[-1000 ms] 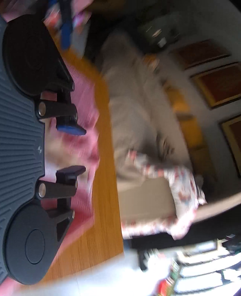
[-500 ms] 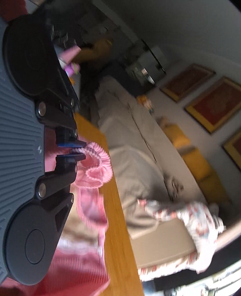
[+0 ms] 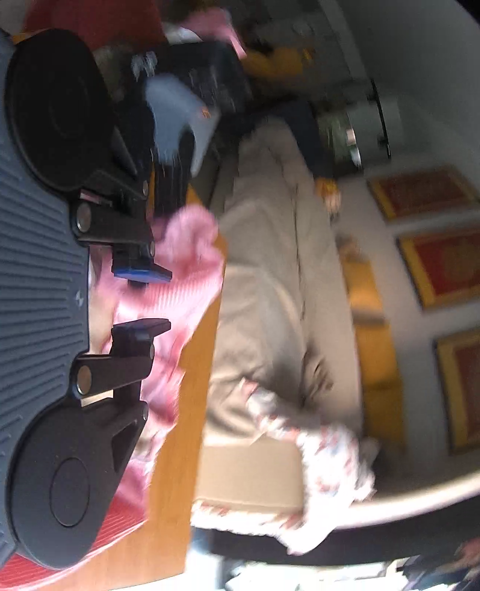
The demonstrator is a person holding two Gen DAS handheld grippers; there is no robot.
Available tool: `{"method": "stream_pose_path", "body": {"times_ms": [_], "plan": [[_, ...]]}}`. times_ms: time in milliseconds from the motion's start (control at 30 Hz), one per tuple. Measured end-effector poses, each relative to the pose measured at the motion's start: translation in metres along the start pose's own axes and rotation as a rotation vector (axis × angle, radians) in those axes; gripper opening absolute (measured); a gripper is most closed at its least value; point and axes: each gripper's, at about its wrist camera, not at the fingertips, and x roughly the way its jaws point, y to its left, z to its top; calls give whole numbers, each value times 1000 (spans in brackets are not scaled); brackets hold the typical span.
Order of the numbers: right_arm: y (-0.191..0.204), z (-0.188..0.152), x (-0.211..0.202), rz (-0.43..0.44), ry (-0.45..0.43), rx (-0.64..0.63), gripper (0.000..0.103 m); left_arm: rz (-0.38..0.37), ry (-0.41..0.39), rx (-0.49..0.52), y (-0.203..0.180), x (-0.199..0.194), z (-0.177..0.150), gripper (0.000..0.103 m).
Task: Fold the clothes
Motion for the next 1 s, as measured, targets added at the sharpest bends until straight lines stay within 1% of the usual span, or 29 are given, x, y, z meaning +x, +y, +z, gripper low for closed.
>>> {"method": "stream_pose_path", "body": {"times_ms": [133, 167, 400, 467, 500, 533, 567, 600, 633, 700, 767, 833, 900, 1000], "plan": [[-10, 2, 3, -43, -9, 64, 43, -10, 6, 29, -7, 2, 2, 26], [-8, 2, 7, -59, -2, 49, 47, -14, 9, 33, -9, 3, 2, 26], [7, 4, 39, -174, 61, -83, 48, -25, 31, 41, -13, 8, 0, 27], [12, 4, 49, -206, 79, -120, 48, -22, 45, 55, -16, 9, -2, 34], [14, 4, 53, -223, 88, -139, 46, -26, 53, 63, -17, 9, -3, 39], [16, 4, 58, -239, 97, -158, 39, -37, 62, 72, -19, 7, -3, 46], [13, 4, 58, -243, 107, -148, 37, -53, 71, 76, -20, 4, -4, 52], [9, 3, 57, -244, 117, -133, 37, -83, 78, 69, -20, 0, -5, 61], [5, 3, 57, -246, 127, -119, 37, -114, 80, 53, -18, -5, -6, 66], [-4, 0, 56, -248, 144, -102, 37, -142, 80, 12, -12, -13, -8, 71], [-11, -2, 57, -247, 157, -77, 37, -130, 86, -14, -7, -14, -8, 71], [-15, -4, 60, -246, 170, -63, 37, -110, 92, -17, -2, -12, -7, 71], [-13, -7, 62, -256, 177, -87, 37, -101, 97, -37, 3, -10, -6, 71], [-7, -11, 60, -279, 196, -156, 37, -100, 98, -79, 12, -8, -5, 74]]}}
